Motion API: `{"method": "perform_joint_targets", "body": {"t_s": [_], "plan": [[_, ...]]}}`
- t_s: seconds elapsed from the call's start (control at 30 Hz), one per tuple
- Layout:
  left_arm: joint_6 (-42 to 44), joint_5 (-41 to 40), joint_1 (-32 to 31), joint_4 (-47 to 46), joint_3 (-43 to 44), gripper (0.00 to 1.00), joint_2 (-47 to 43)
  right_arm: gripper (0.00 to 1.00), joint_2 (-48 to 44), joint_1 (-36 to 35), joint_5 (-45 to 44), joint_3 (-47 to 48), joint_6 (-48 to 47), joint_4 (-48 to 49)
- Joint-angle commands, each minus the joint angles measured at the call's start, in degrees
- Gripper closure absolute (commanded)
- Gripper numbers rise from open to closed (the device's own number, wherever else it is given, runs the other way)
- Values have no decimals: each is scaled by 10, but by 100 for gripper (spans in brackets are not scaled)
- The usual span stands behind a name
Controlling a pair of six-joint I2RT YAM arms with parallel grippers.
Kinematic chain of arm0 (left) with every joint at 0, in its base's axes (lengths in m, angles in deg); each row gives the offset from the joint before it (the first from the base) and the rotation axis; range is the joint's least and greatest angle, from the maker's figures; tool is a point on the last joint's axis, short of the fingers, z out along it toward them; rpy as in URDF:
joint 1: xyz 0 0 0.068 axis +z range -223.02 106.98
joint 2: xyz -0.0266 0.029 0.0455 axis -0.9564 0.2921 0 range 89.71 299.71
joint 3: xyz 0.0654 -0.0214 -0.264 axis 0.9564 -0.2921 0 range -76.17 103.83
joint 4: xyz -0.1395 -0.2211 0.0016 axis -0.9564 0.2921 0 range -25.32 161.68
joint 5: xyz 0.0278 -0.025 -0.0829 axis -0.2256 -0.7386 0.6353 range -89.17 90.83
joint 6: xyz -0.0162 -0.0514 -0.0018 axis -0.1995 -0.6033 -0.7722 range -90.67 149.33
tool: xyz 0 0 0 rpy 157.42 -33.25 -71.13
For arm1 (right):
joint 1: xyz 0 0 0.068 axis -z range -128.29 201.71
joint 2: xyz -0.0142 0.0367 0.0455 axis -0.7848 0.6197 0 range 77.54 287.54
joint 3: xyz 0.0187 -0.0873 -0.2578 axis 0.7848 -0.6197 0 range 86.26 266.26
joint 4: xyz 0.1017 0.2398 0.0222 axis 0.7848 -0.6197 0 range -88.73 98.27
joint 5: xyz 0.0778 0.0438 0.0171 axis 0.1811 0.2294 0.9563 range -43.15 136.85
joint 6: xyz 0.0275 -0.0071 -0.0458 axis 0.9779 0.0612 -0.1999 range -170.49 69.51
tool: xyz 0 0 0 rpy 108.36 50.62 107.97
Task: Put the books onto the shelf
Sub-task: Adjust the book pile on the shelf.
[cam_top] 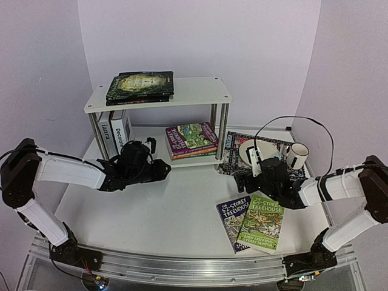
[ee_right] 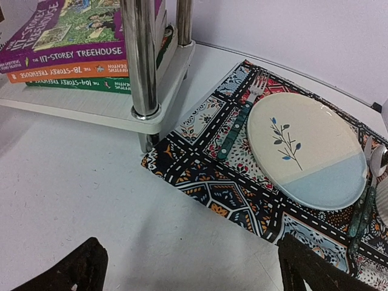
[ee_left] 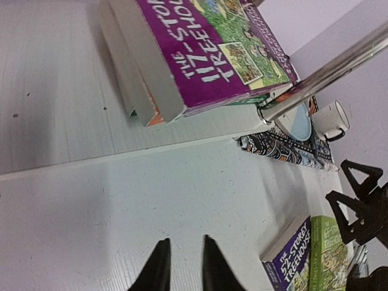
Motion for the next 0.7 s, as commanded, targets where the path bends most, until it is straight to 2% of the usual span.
{"method": "perform_joint_targets", "body": {"t_s": [0.0,0.07,0.27,0.67], "plan": [[-1,-1,4,-21,54,97,43,2,9,-3,-2,11,12,17],[-4,5,4,-22,74,100,66,2,12,-3,-1,14,12,15],[-25,-6,5,-30,121,100,114,2,17,-3,-6,21,10,7],[-27,17,49,-31,177,100,166,2,22,-4,-7,26,9,2]]}}
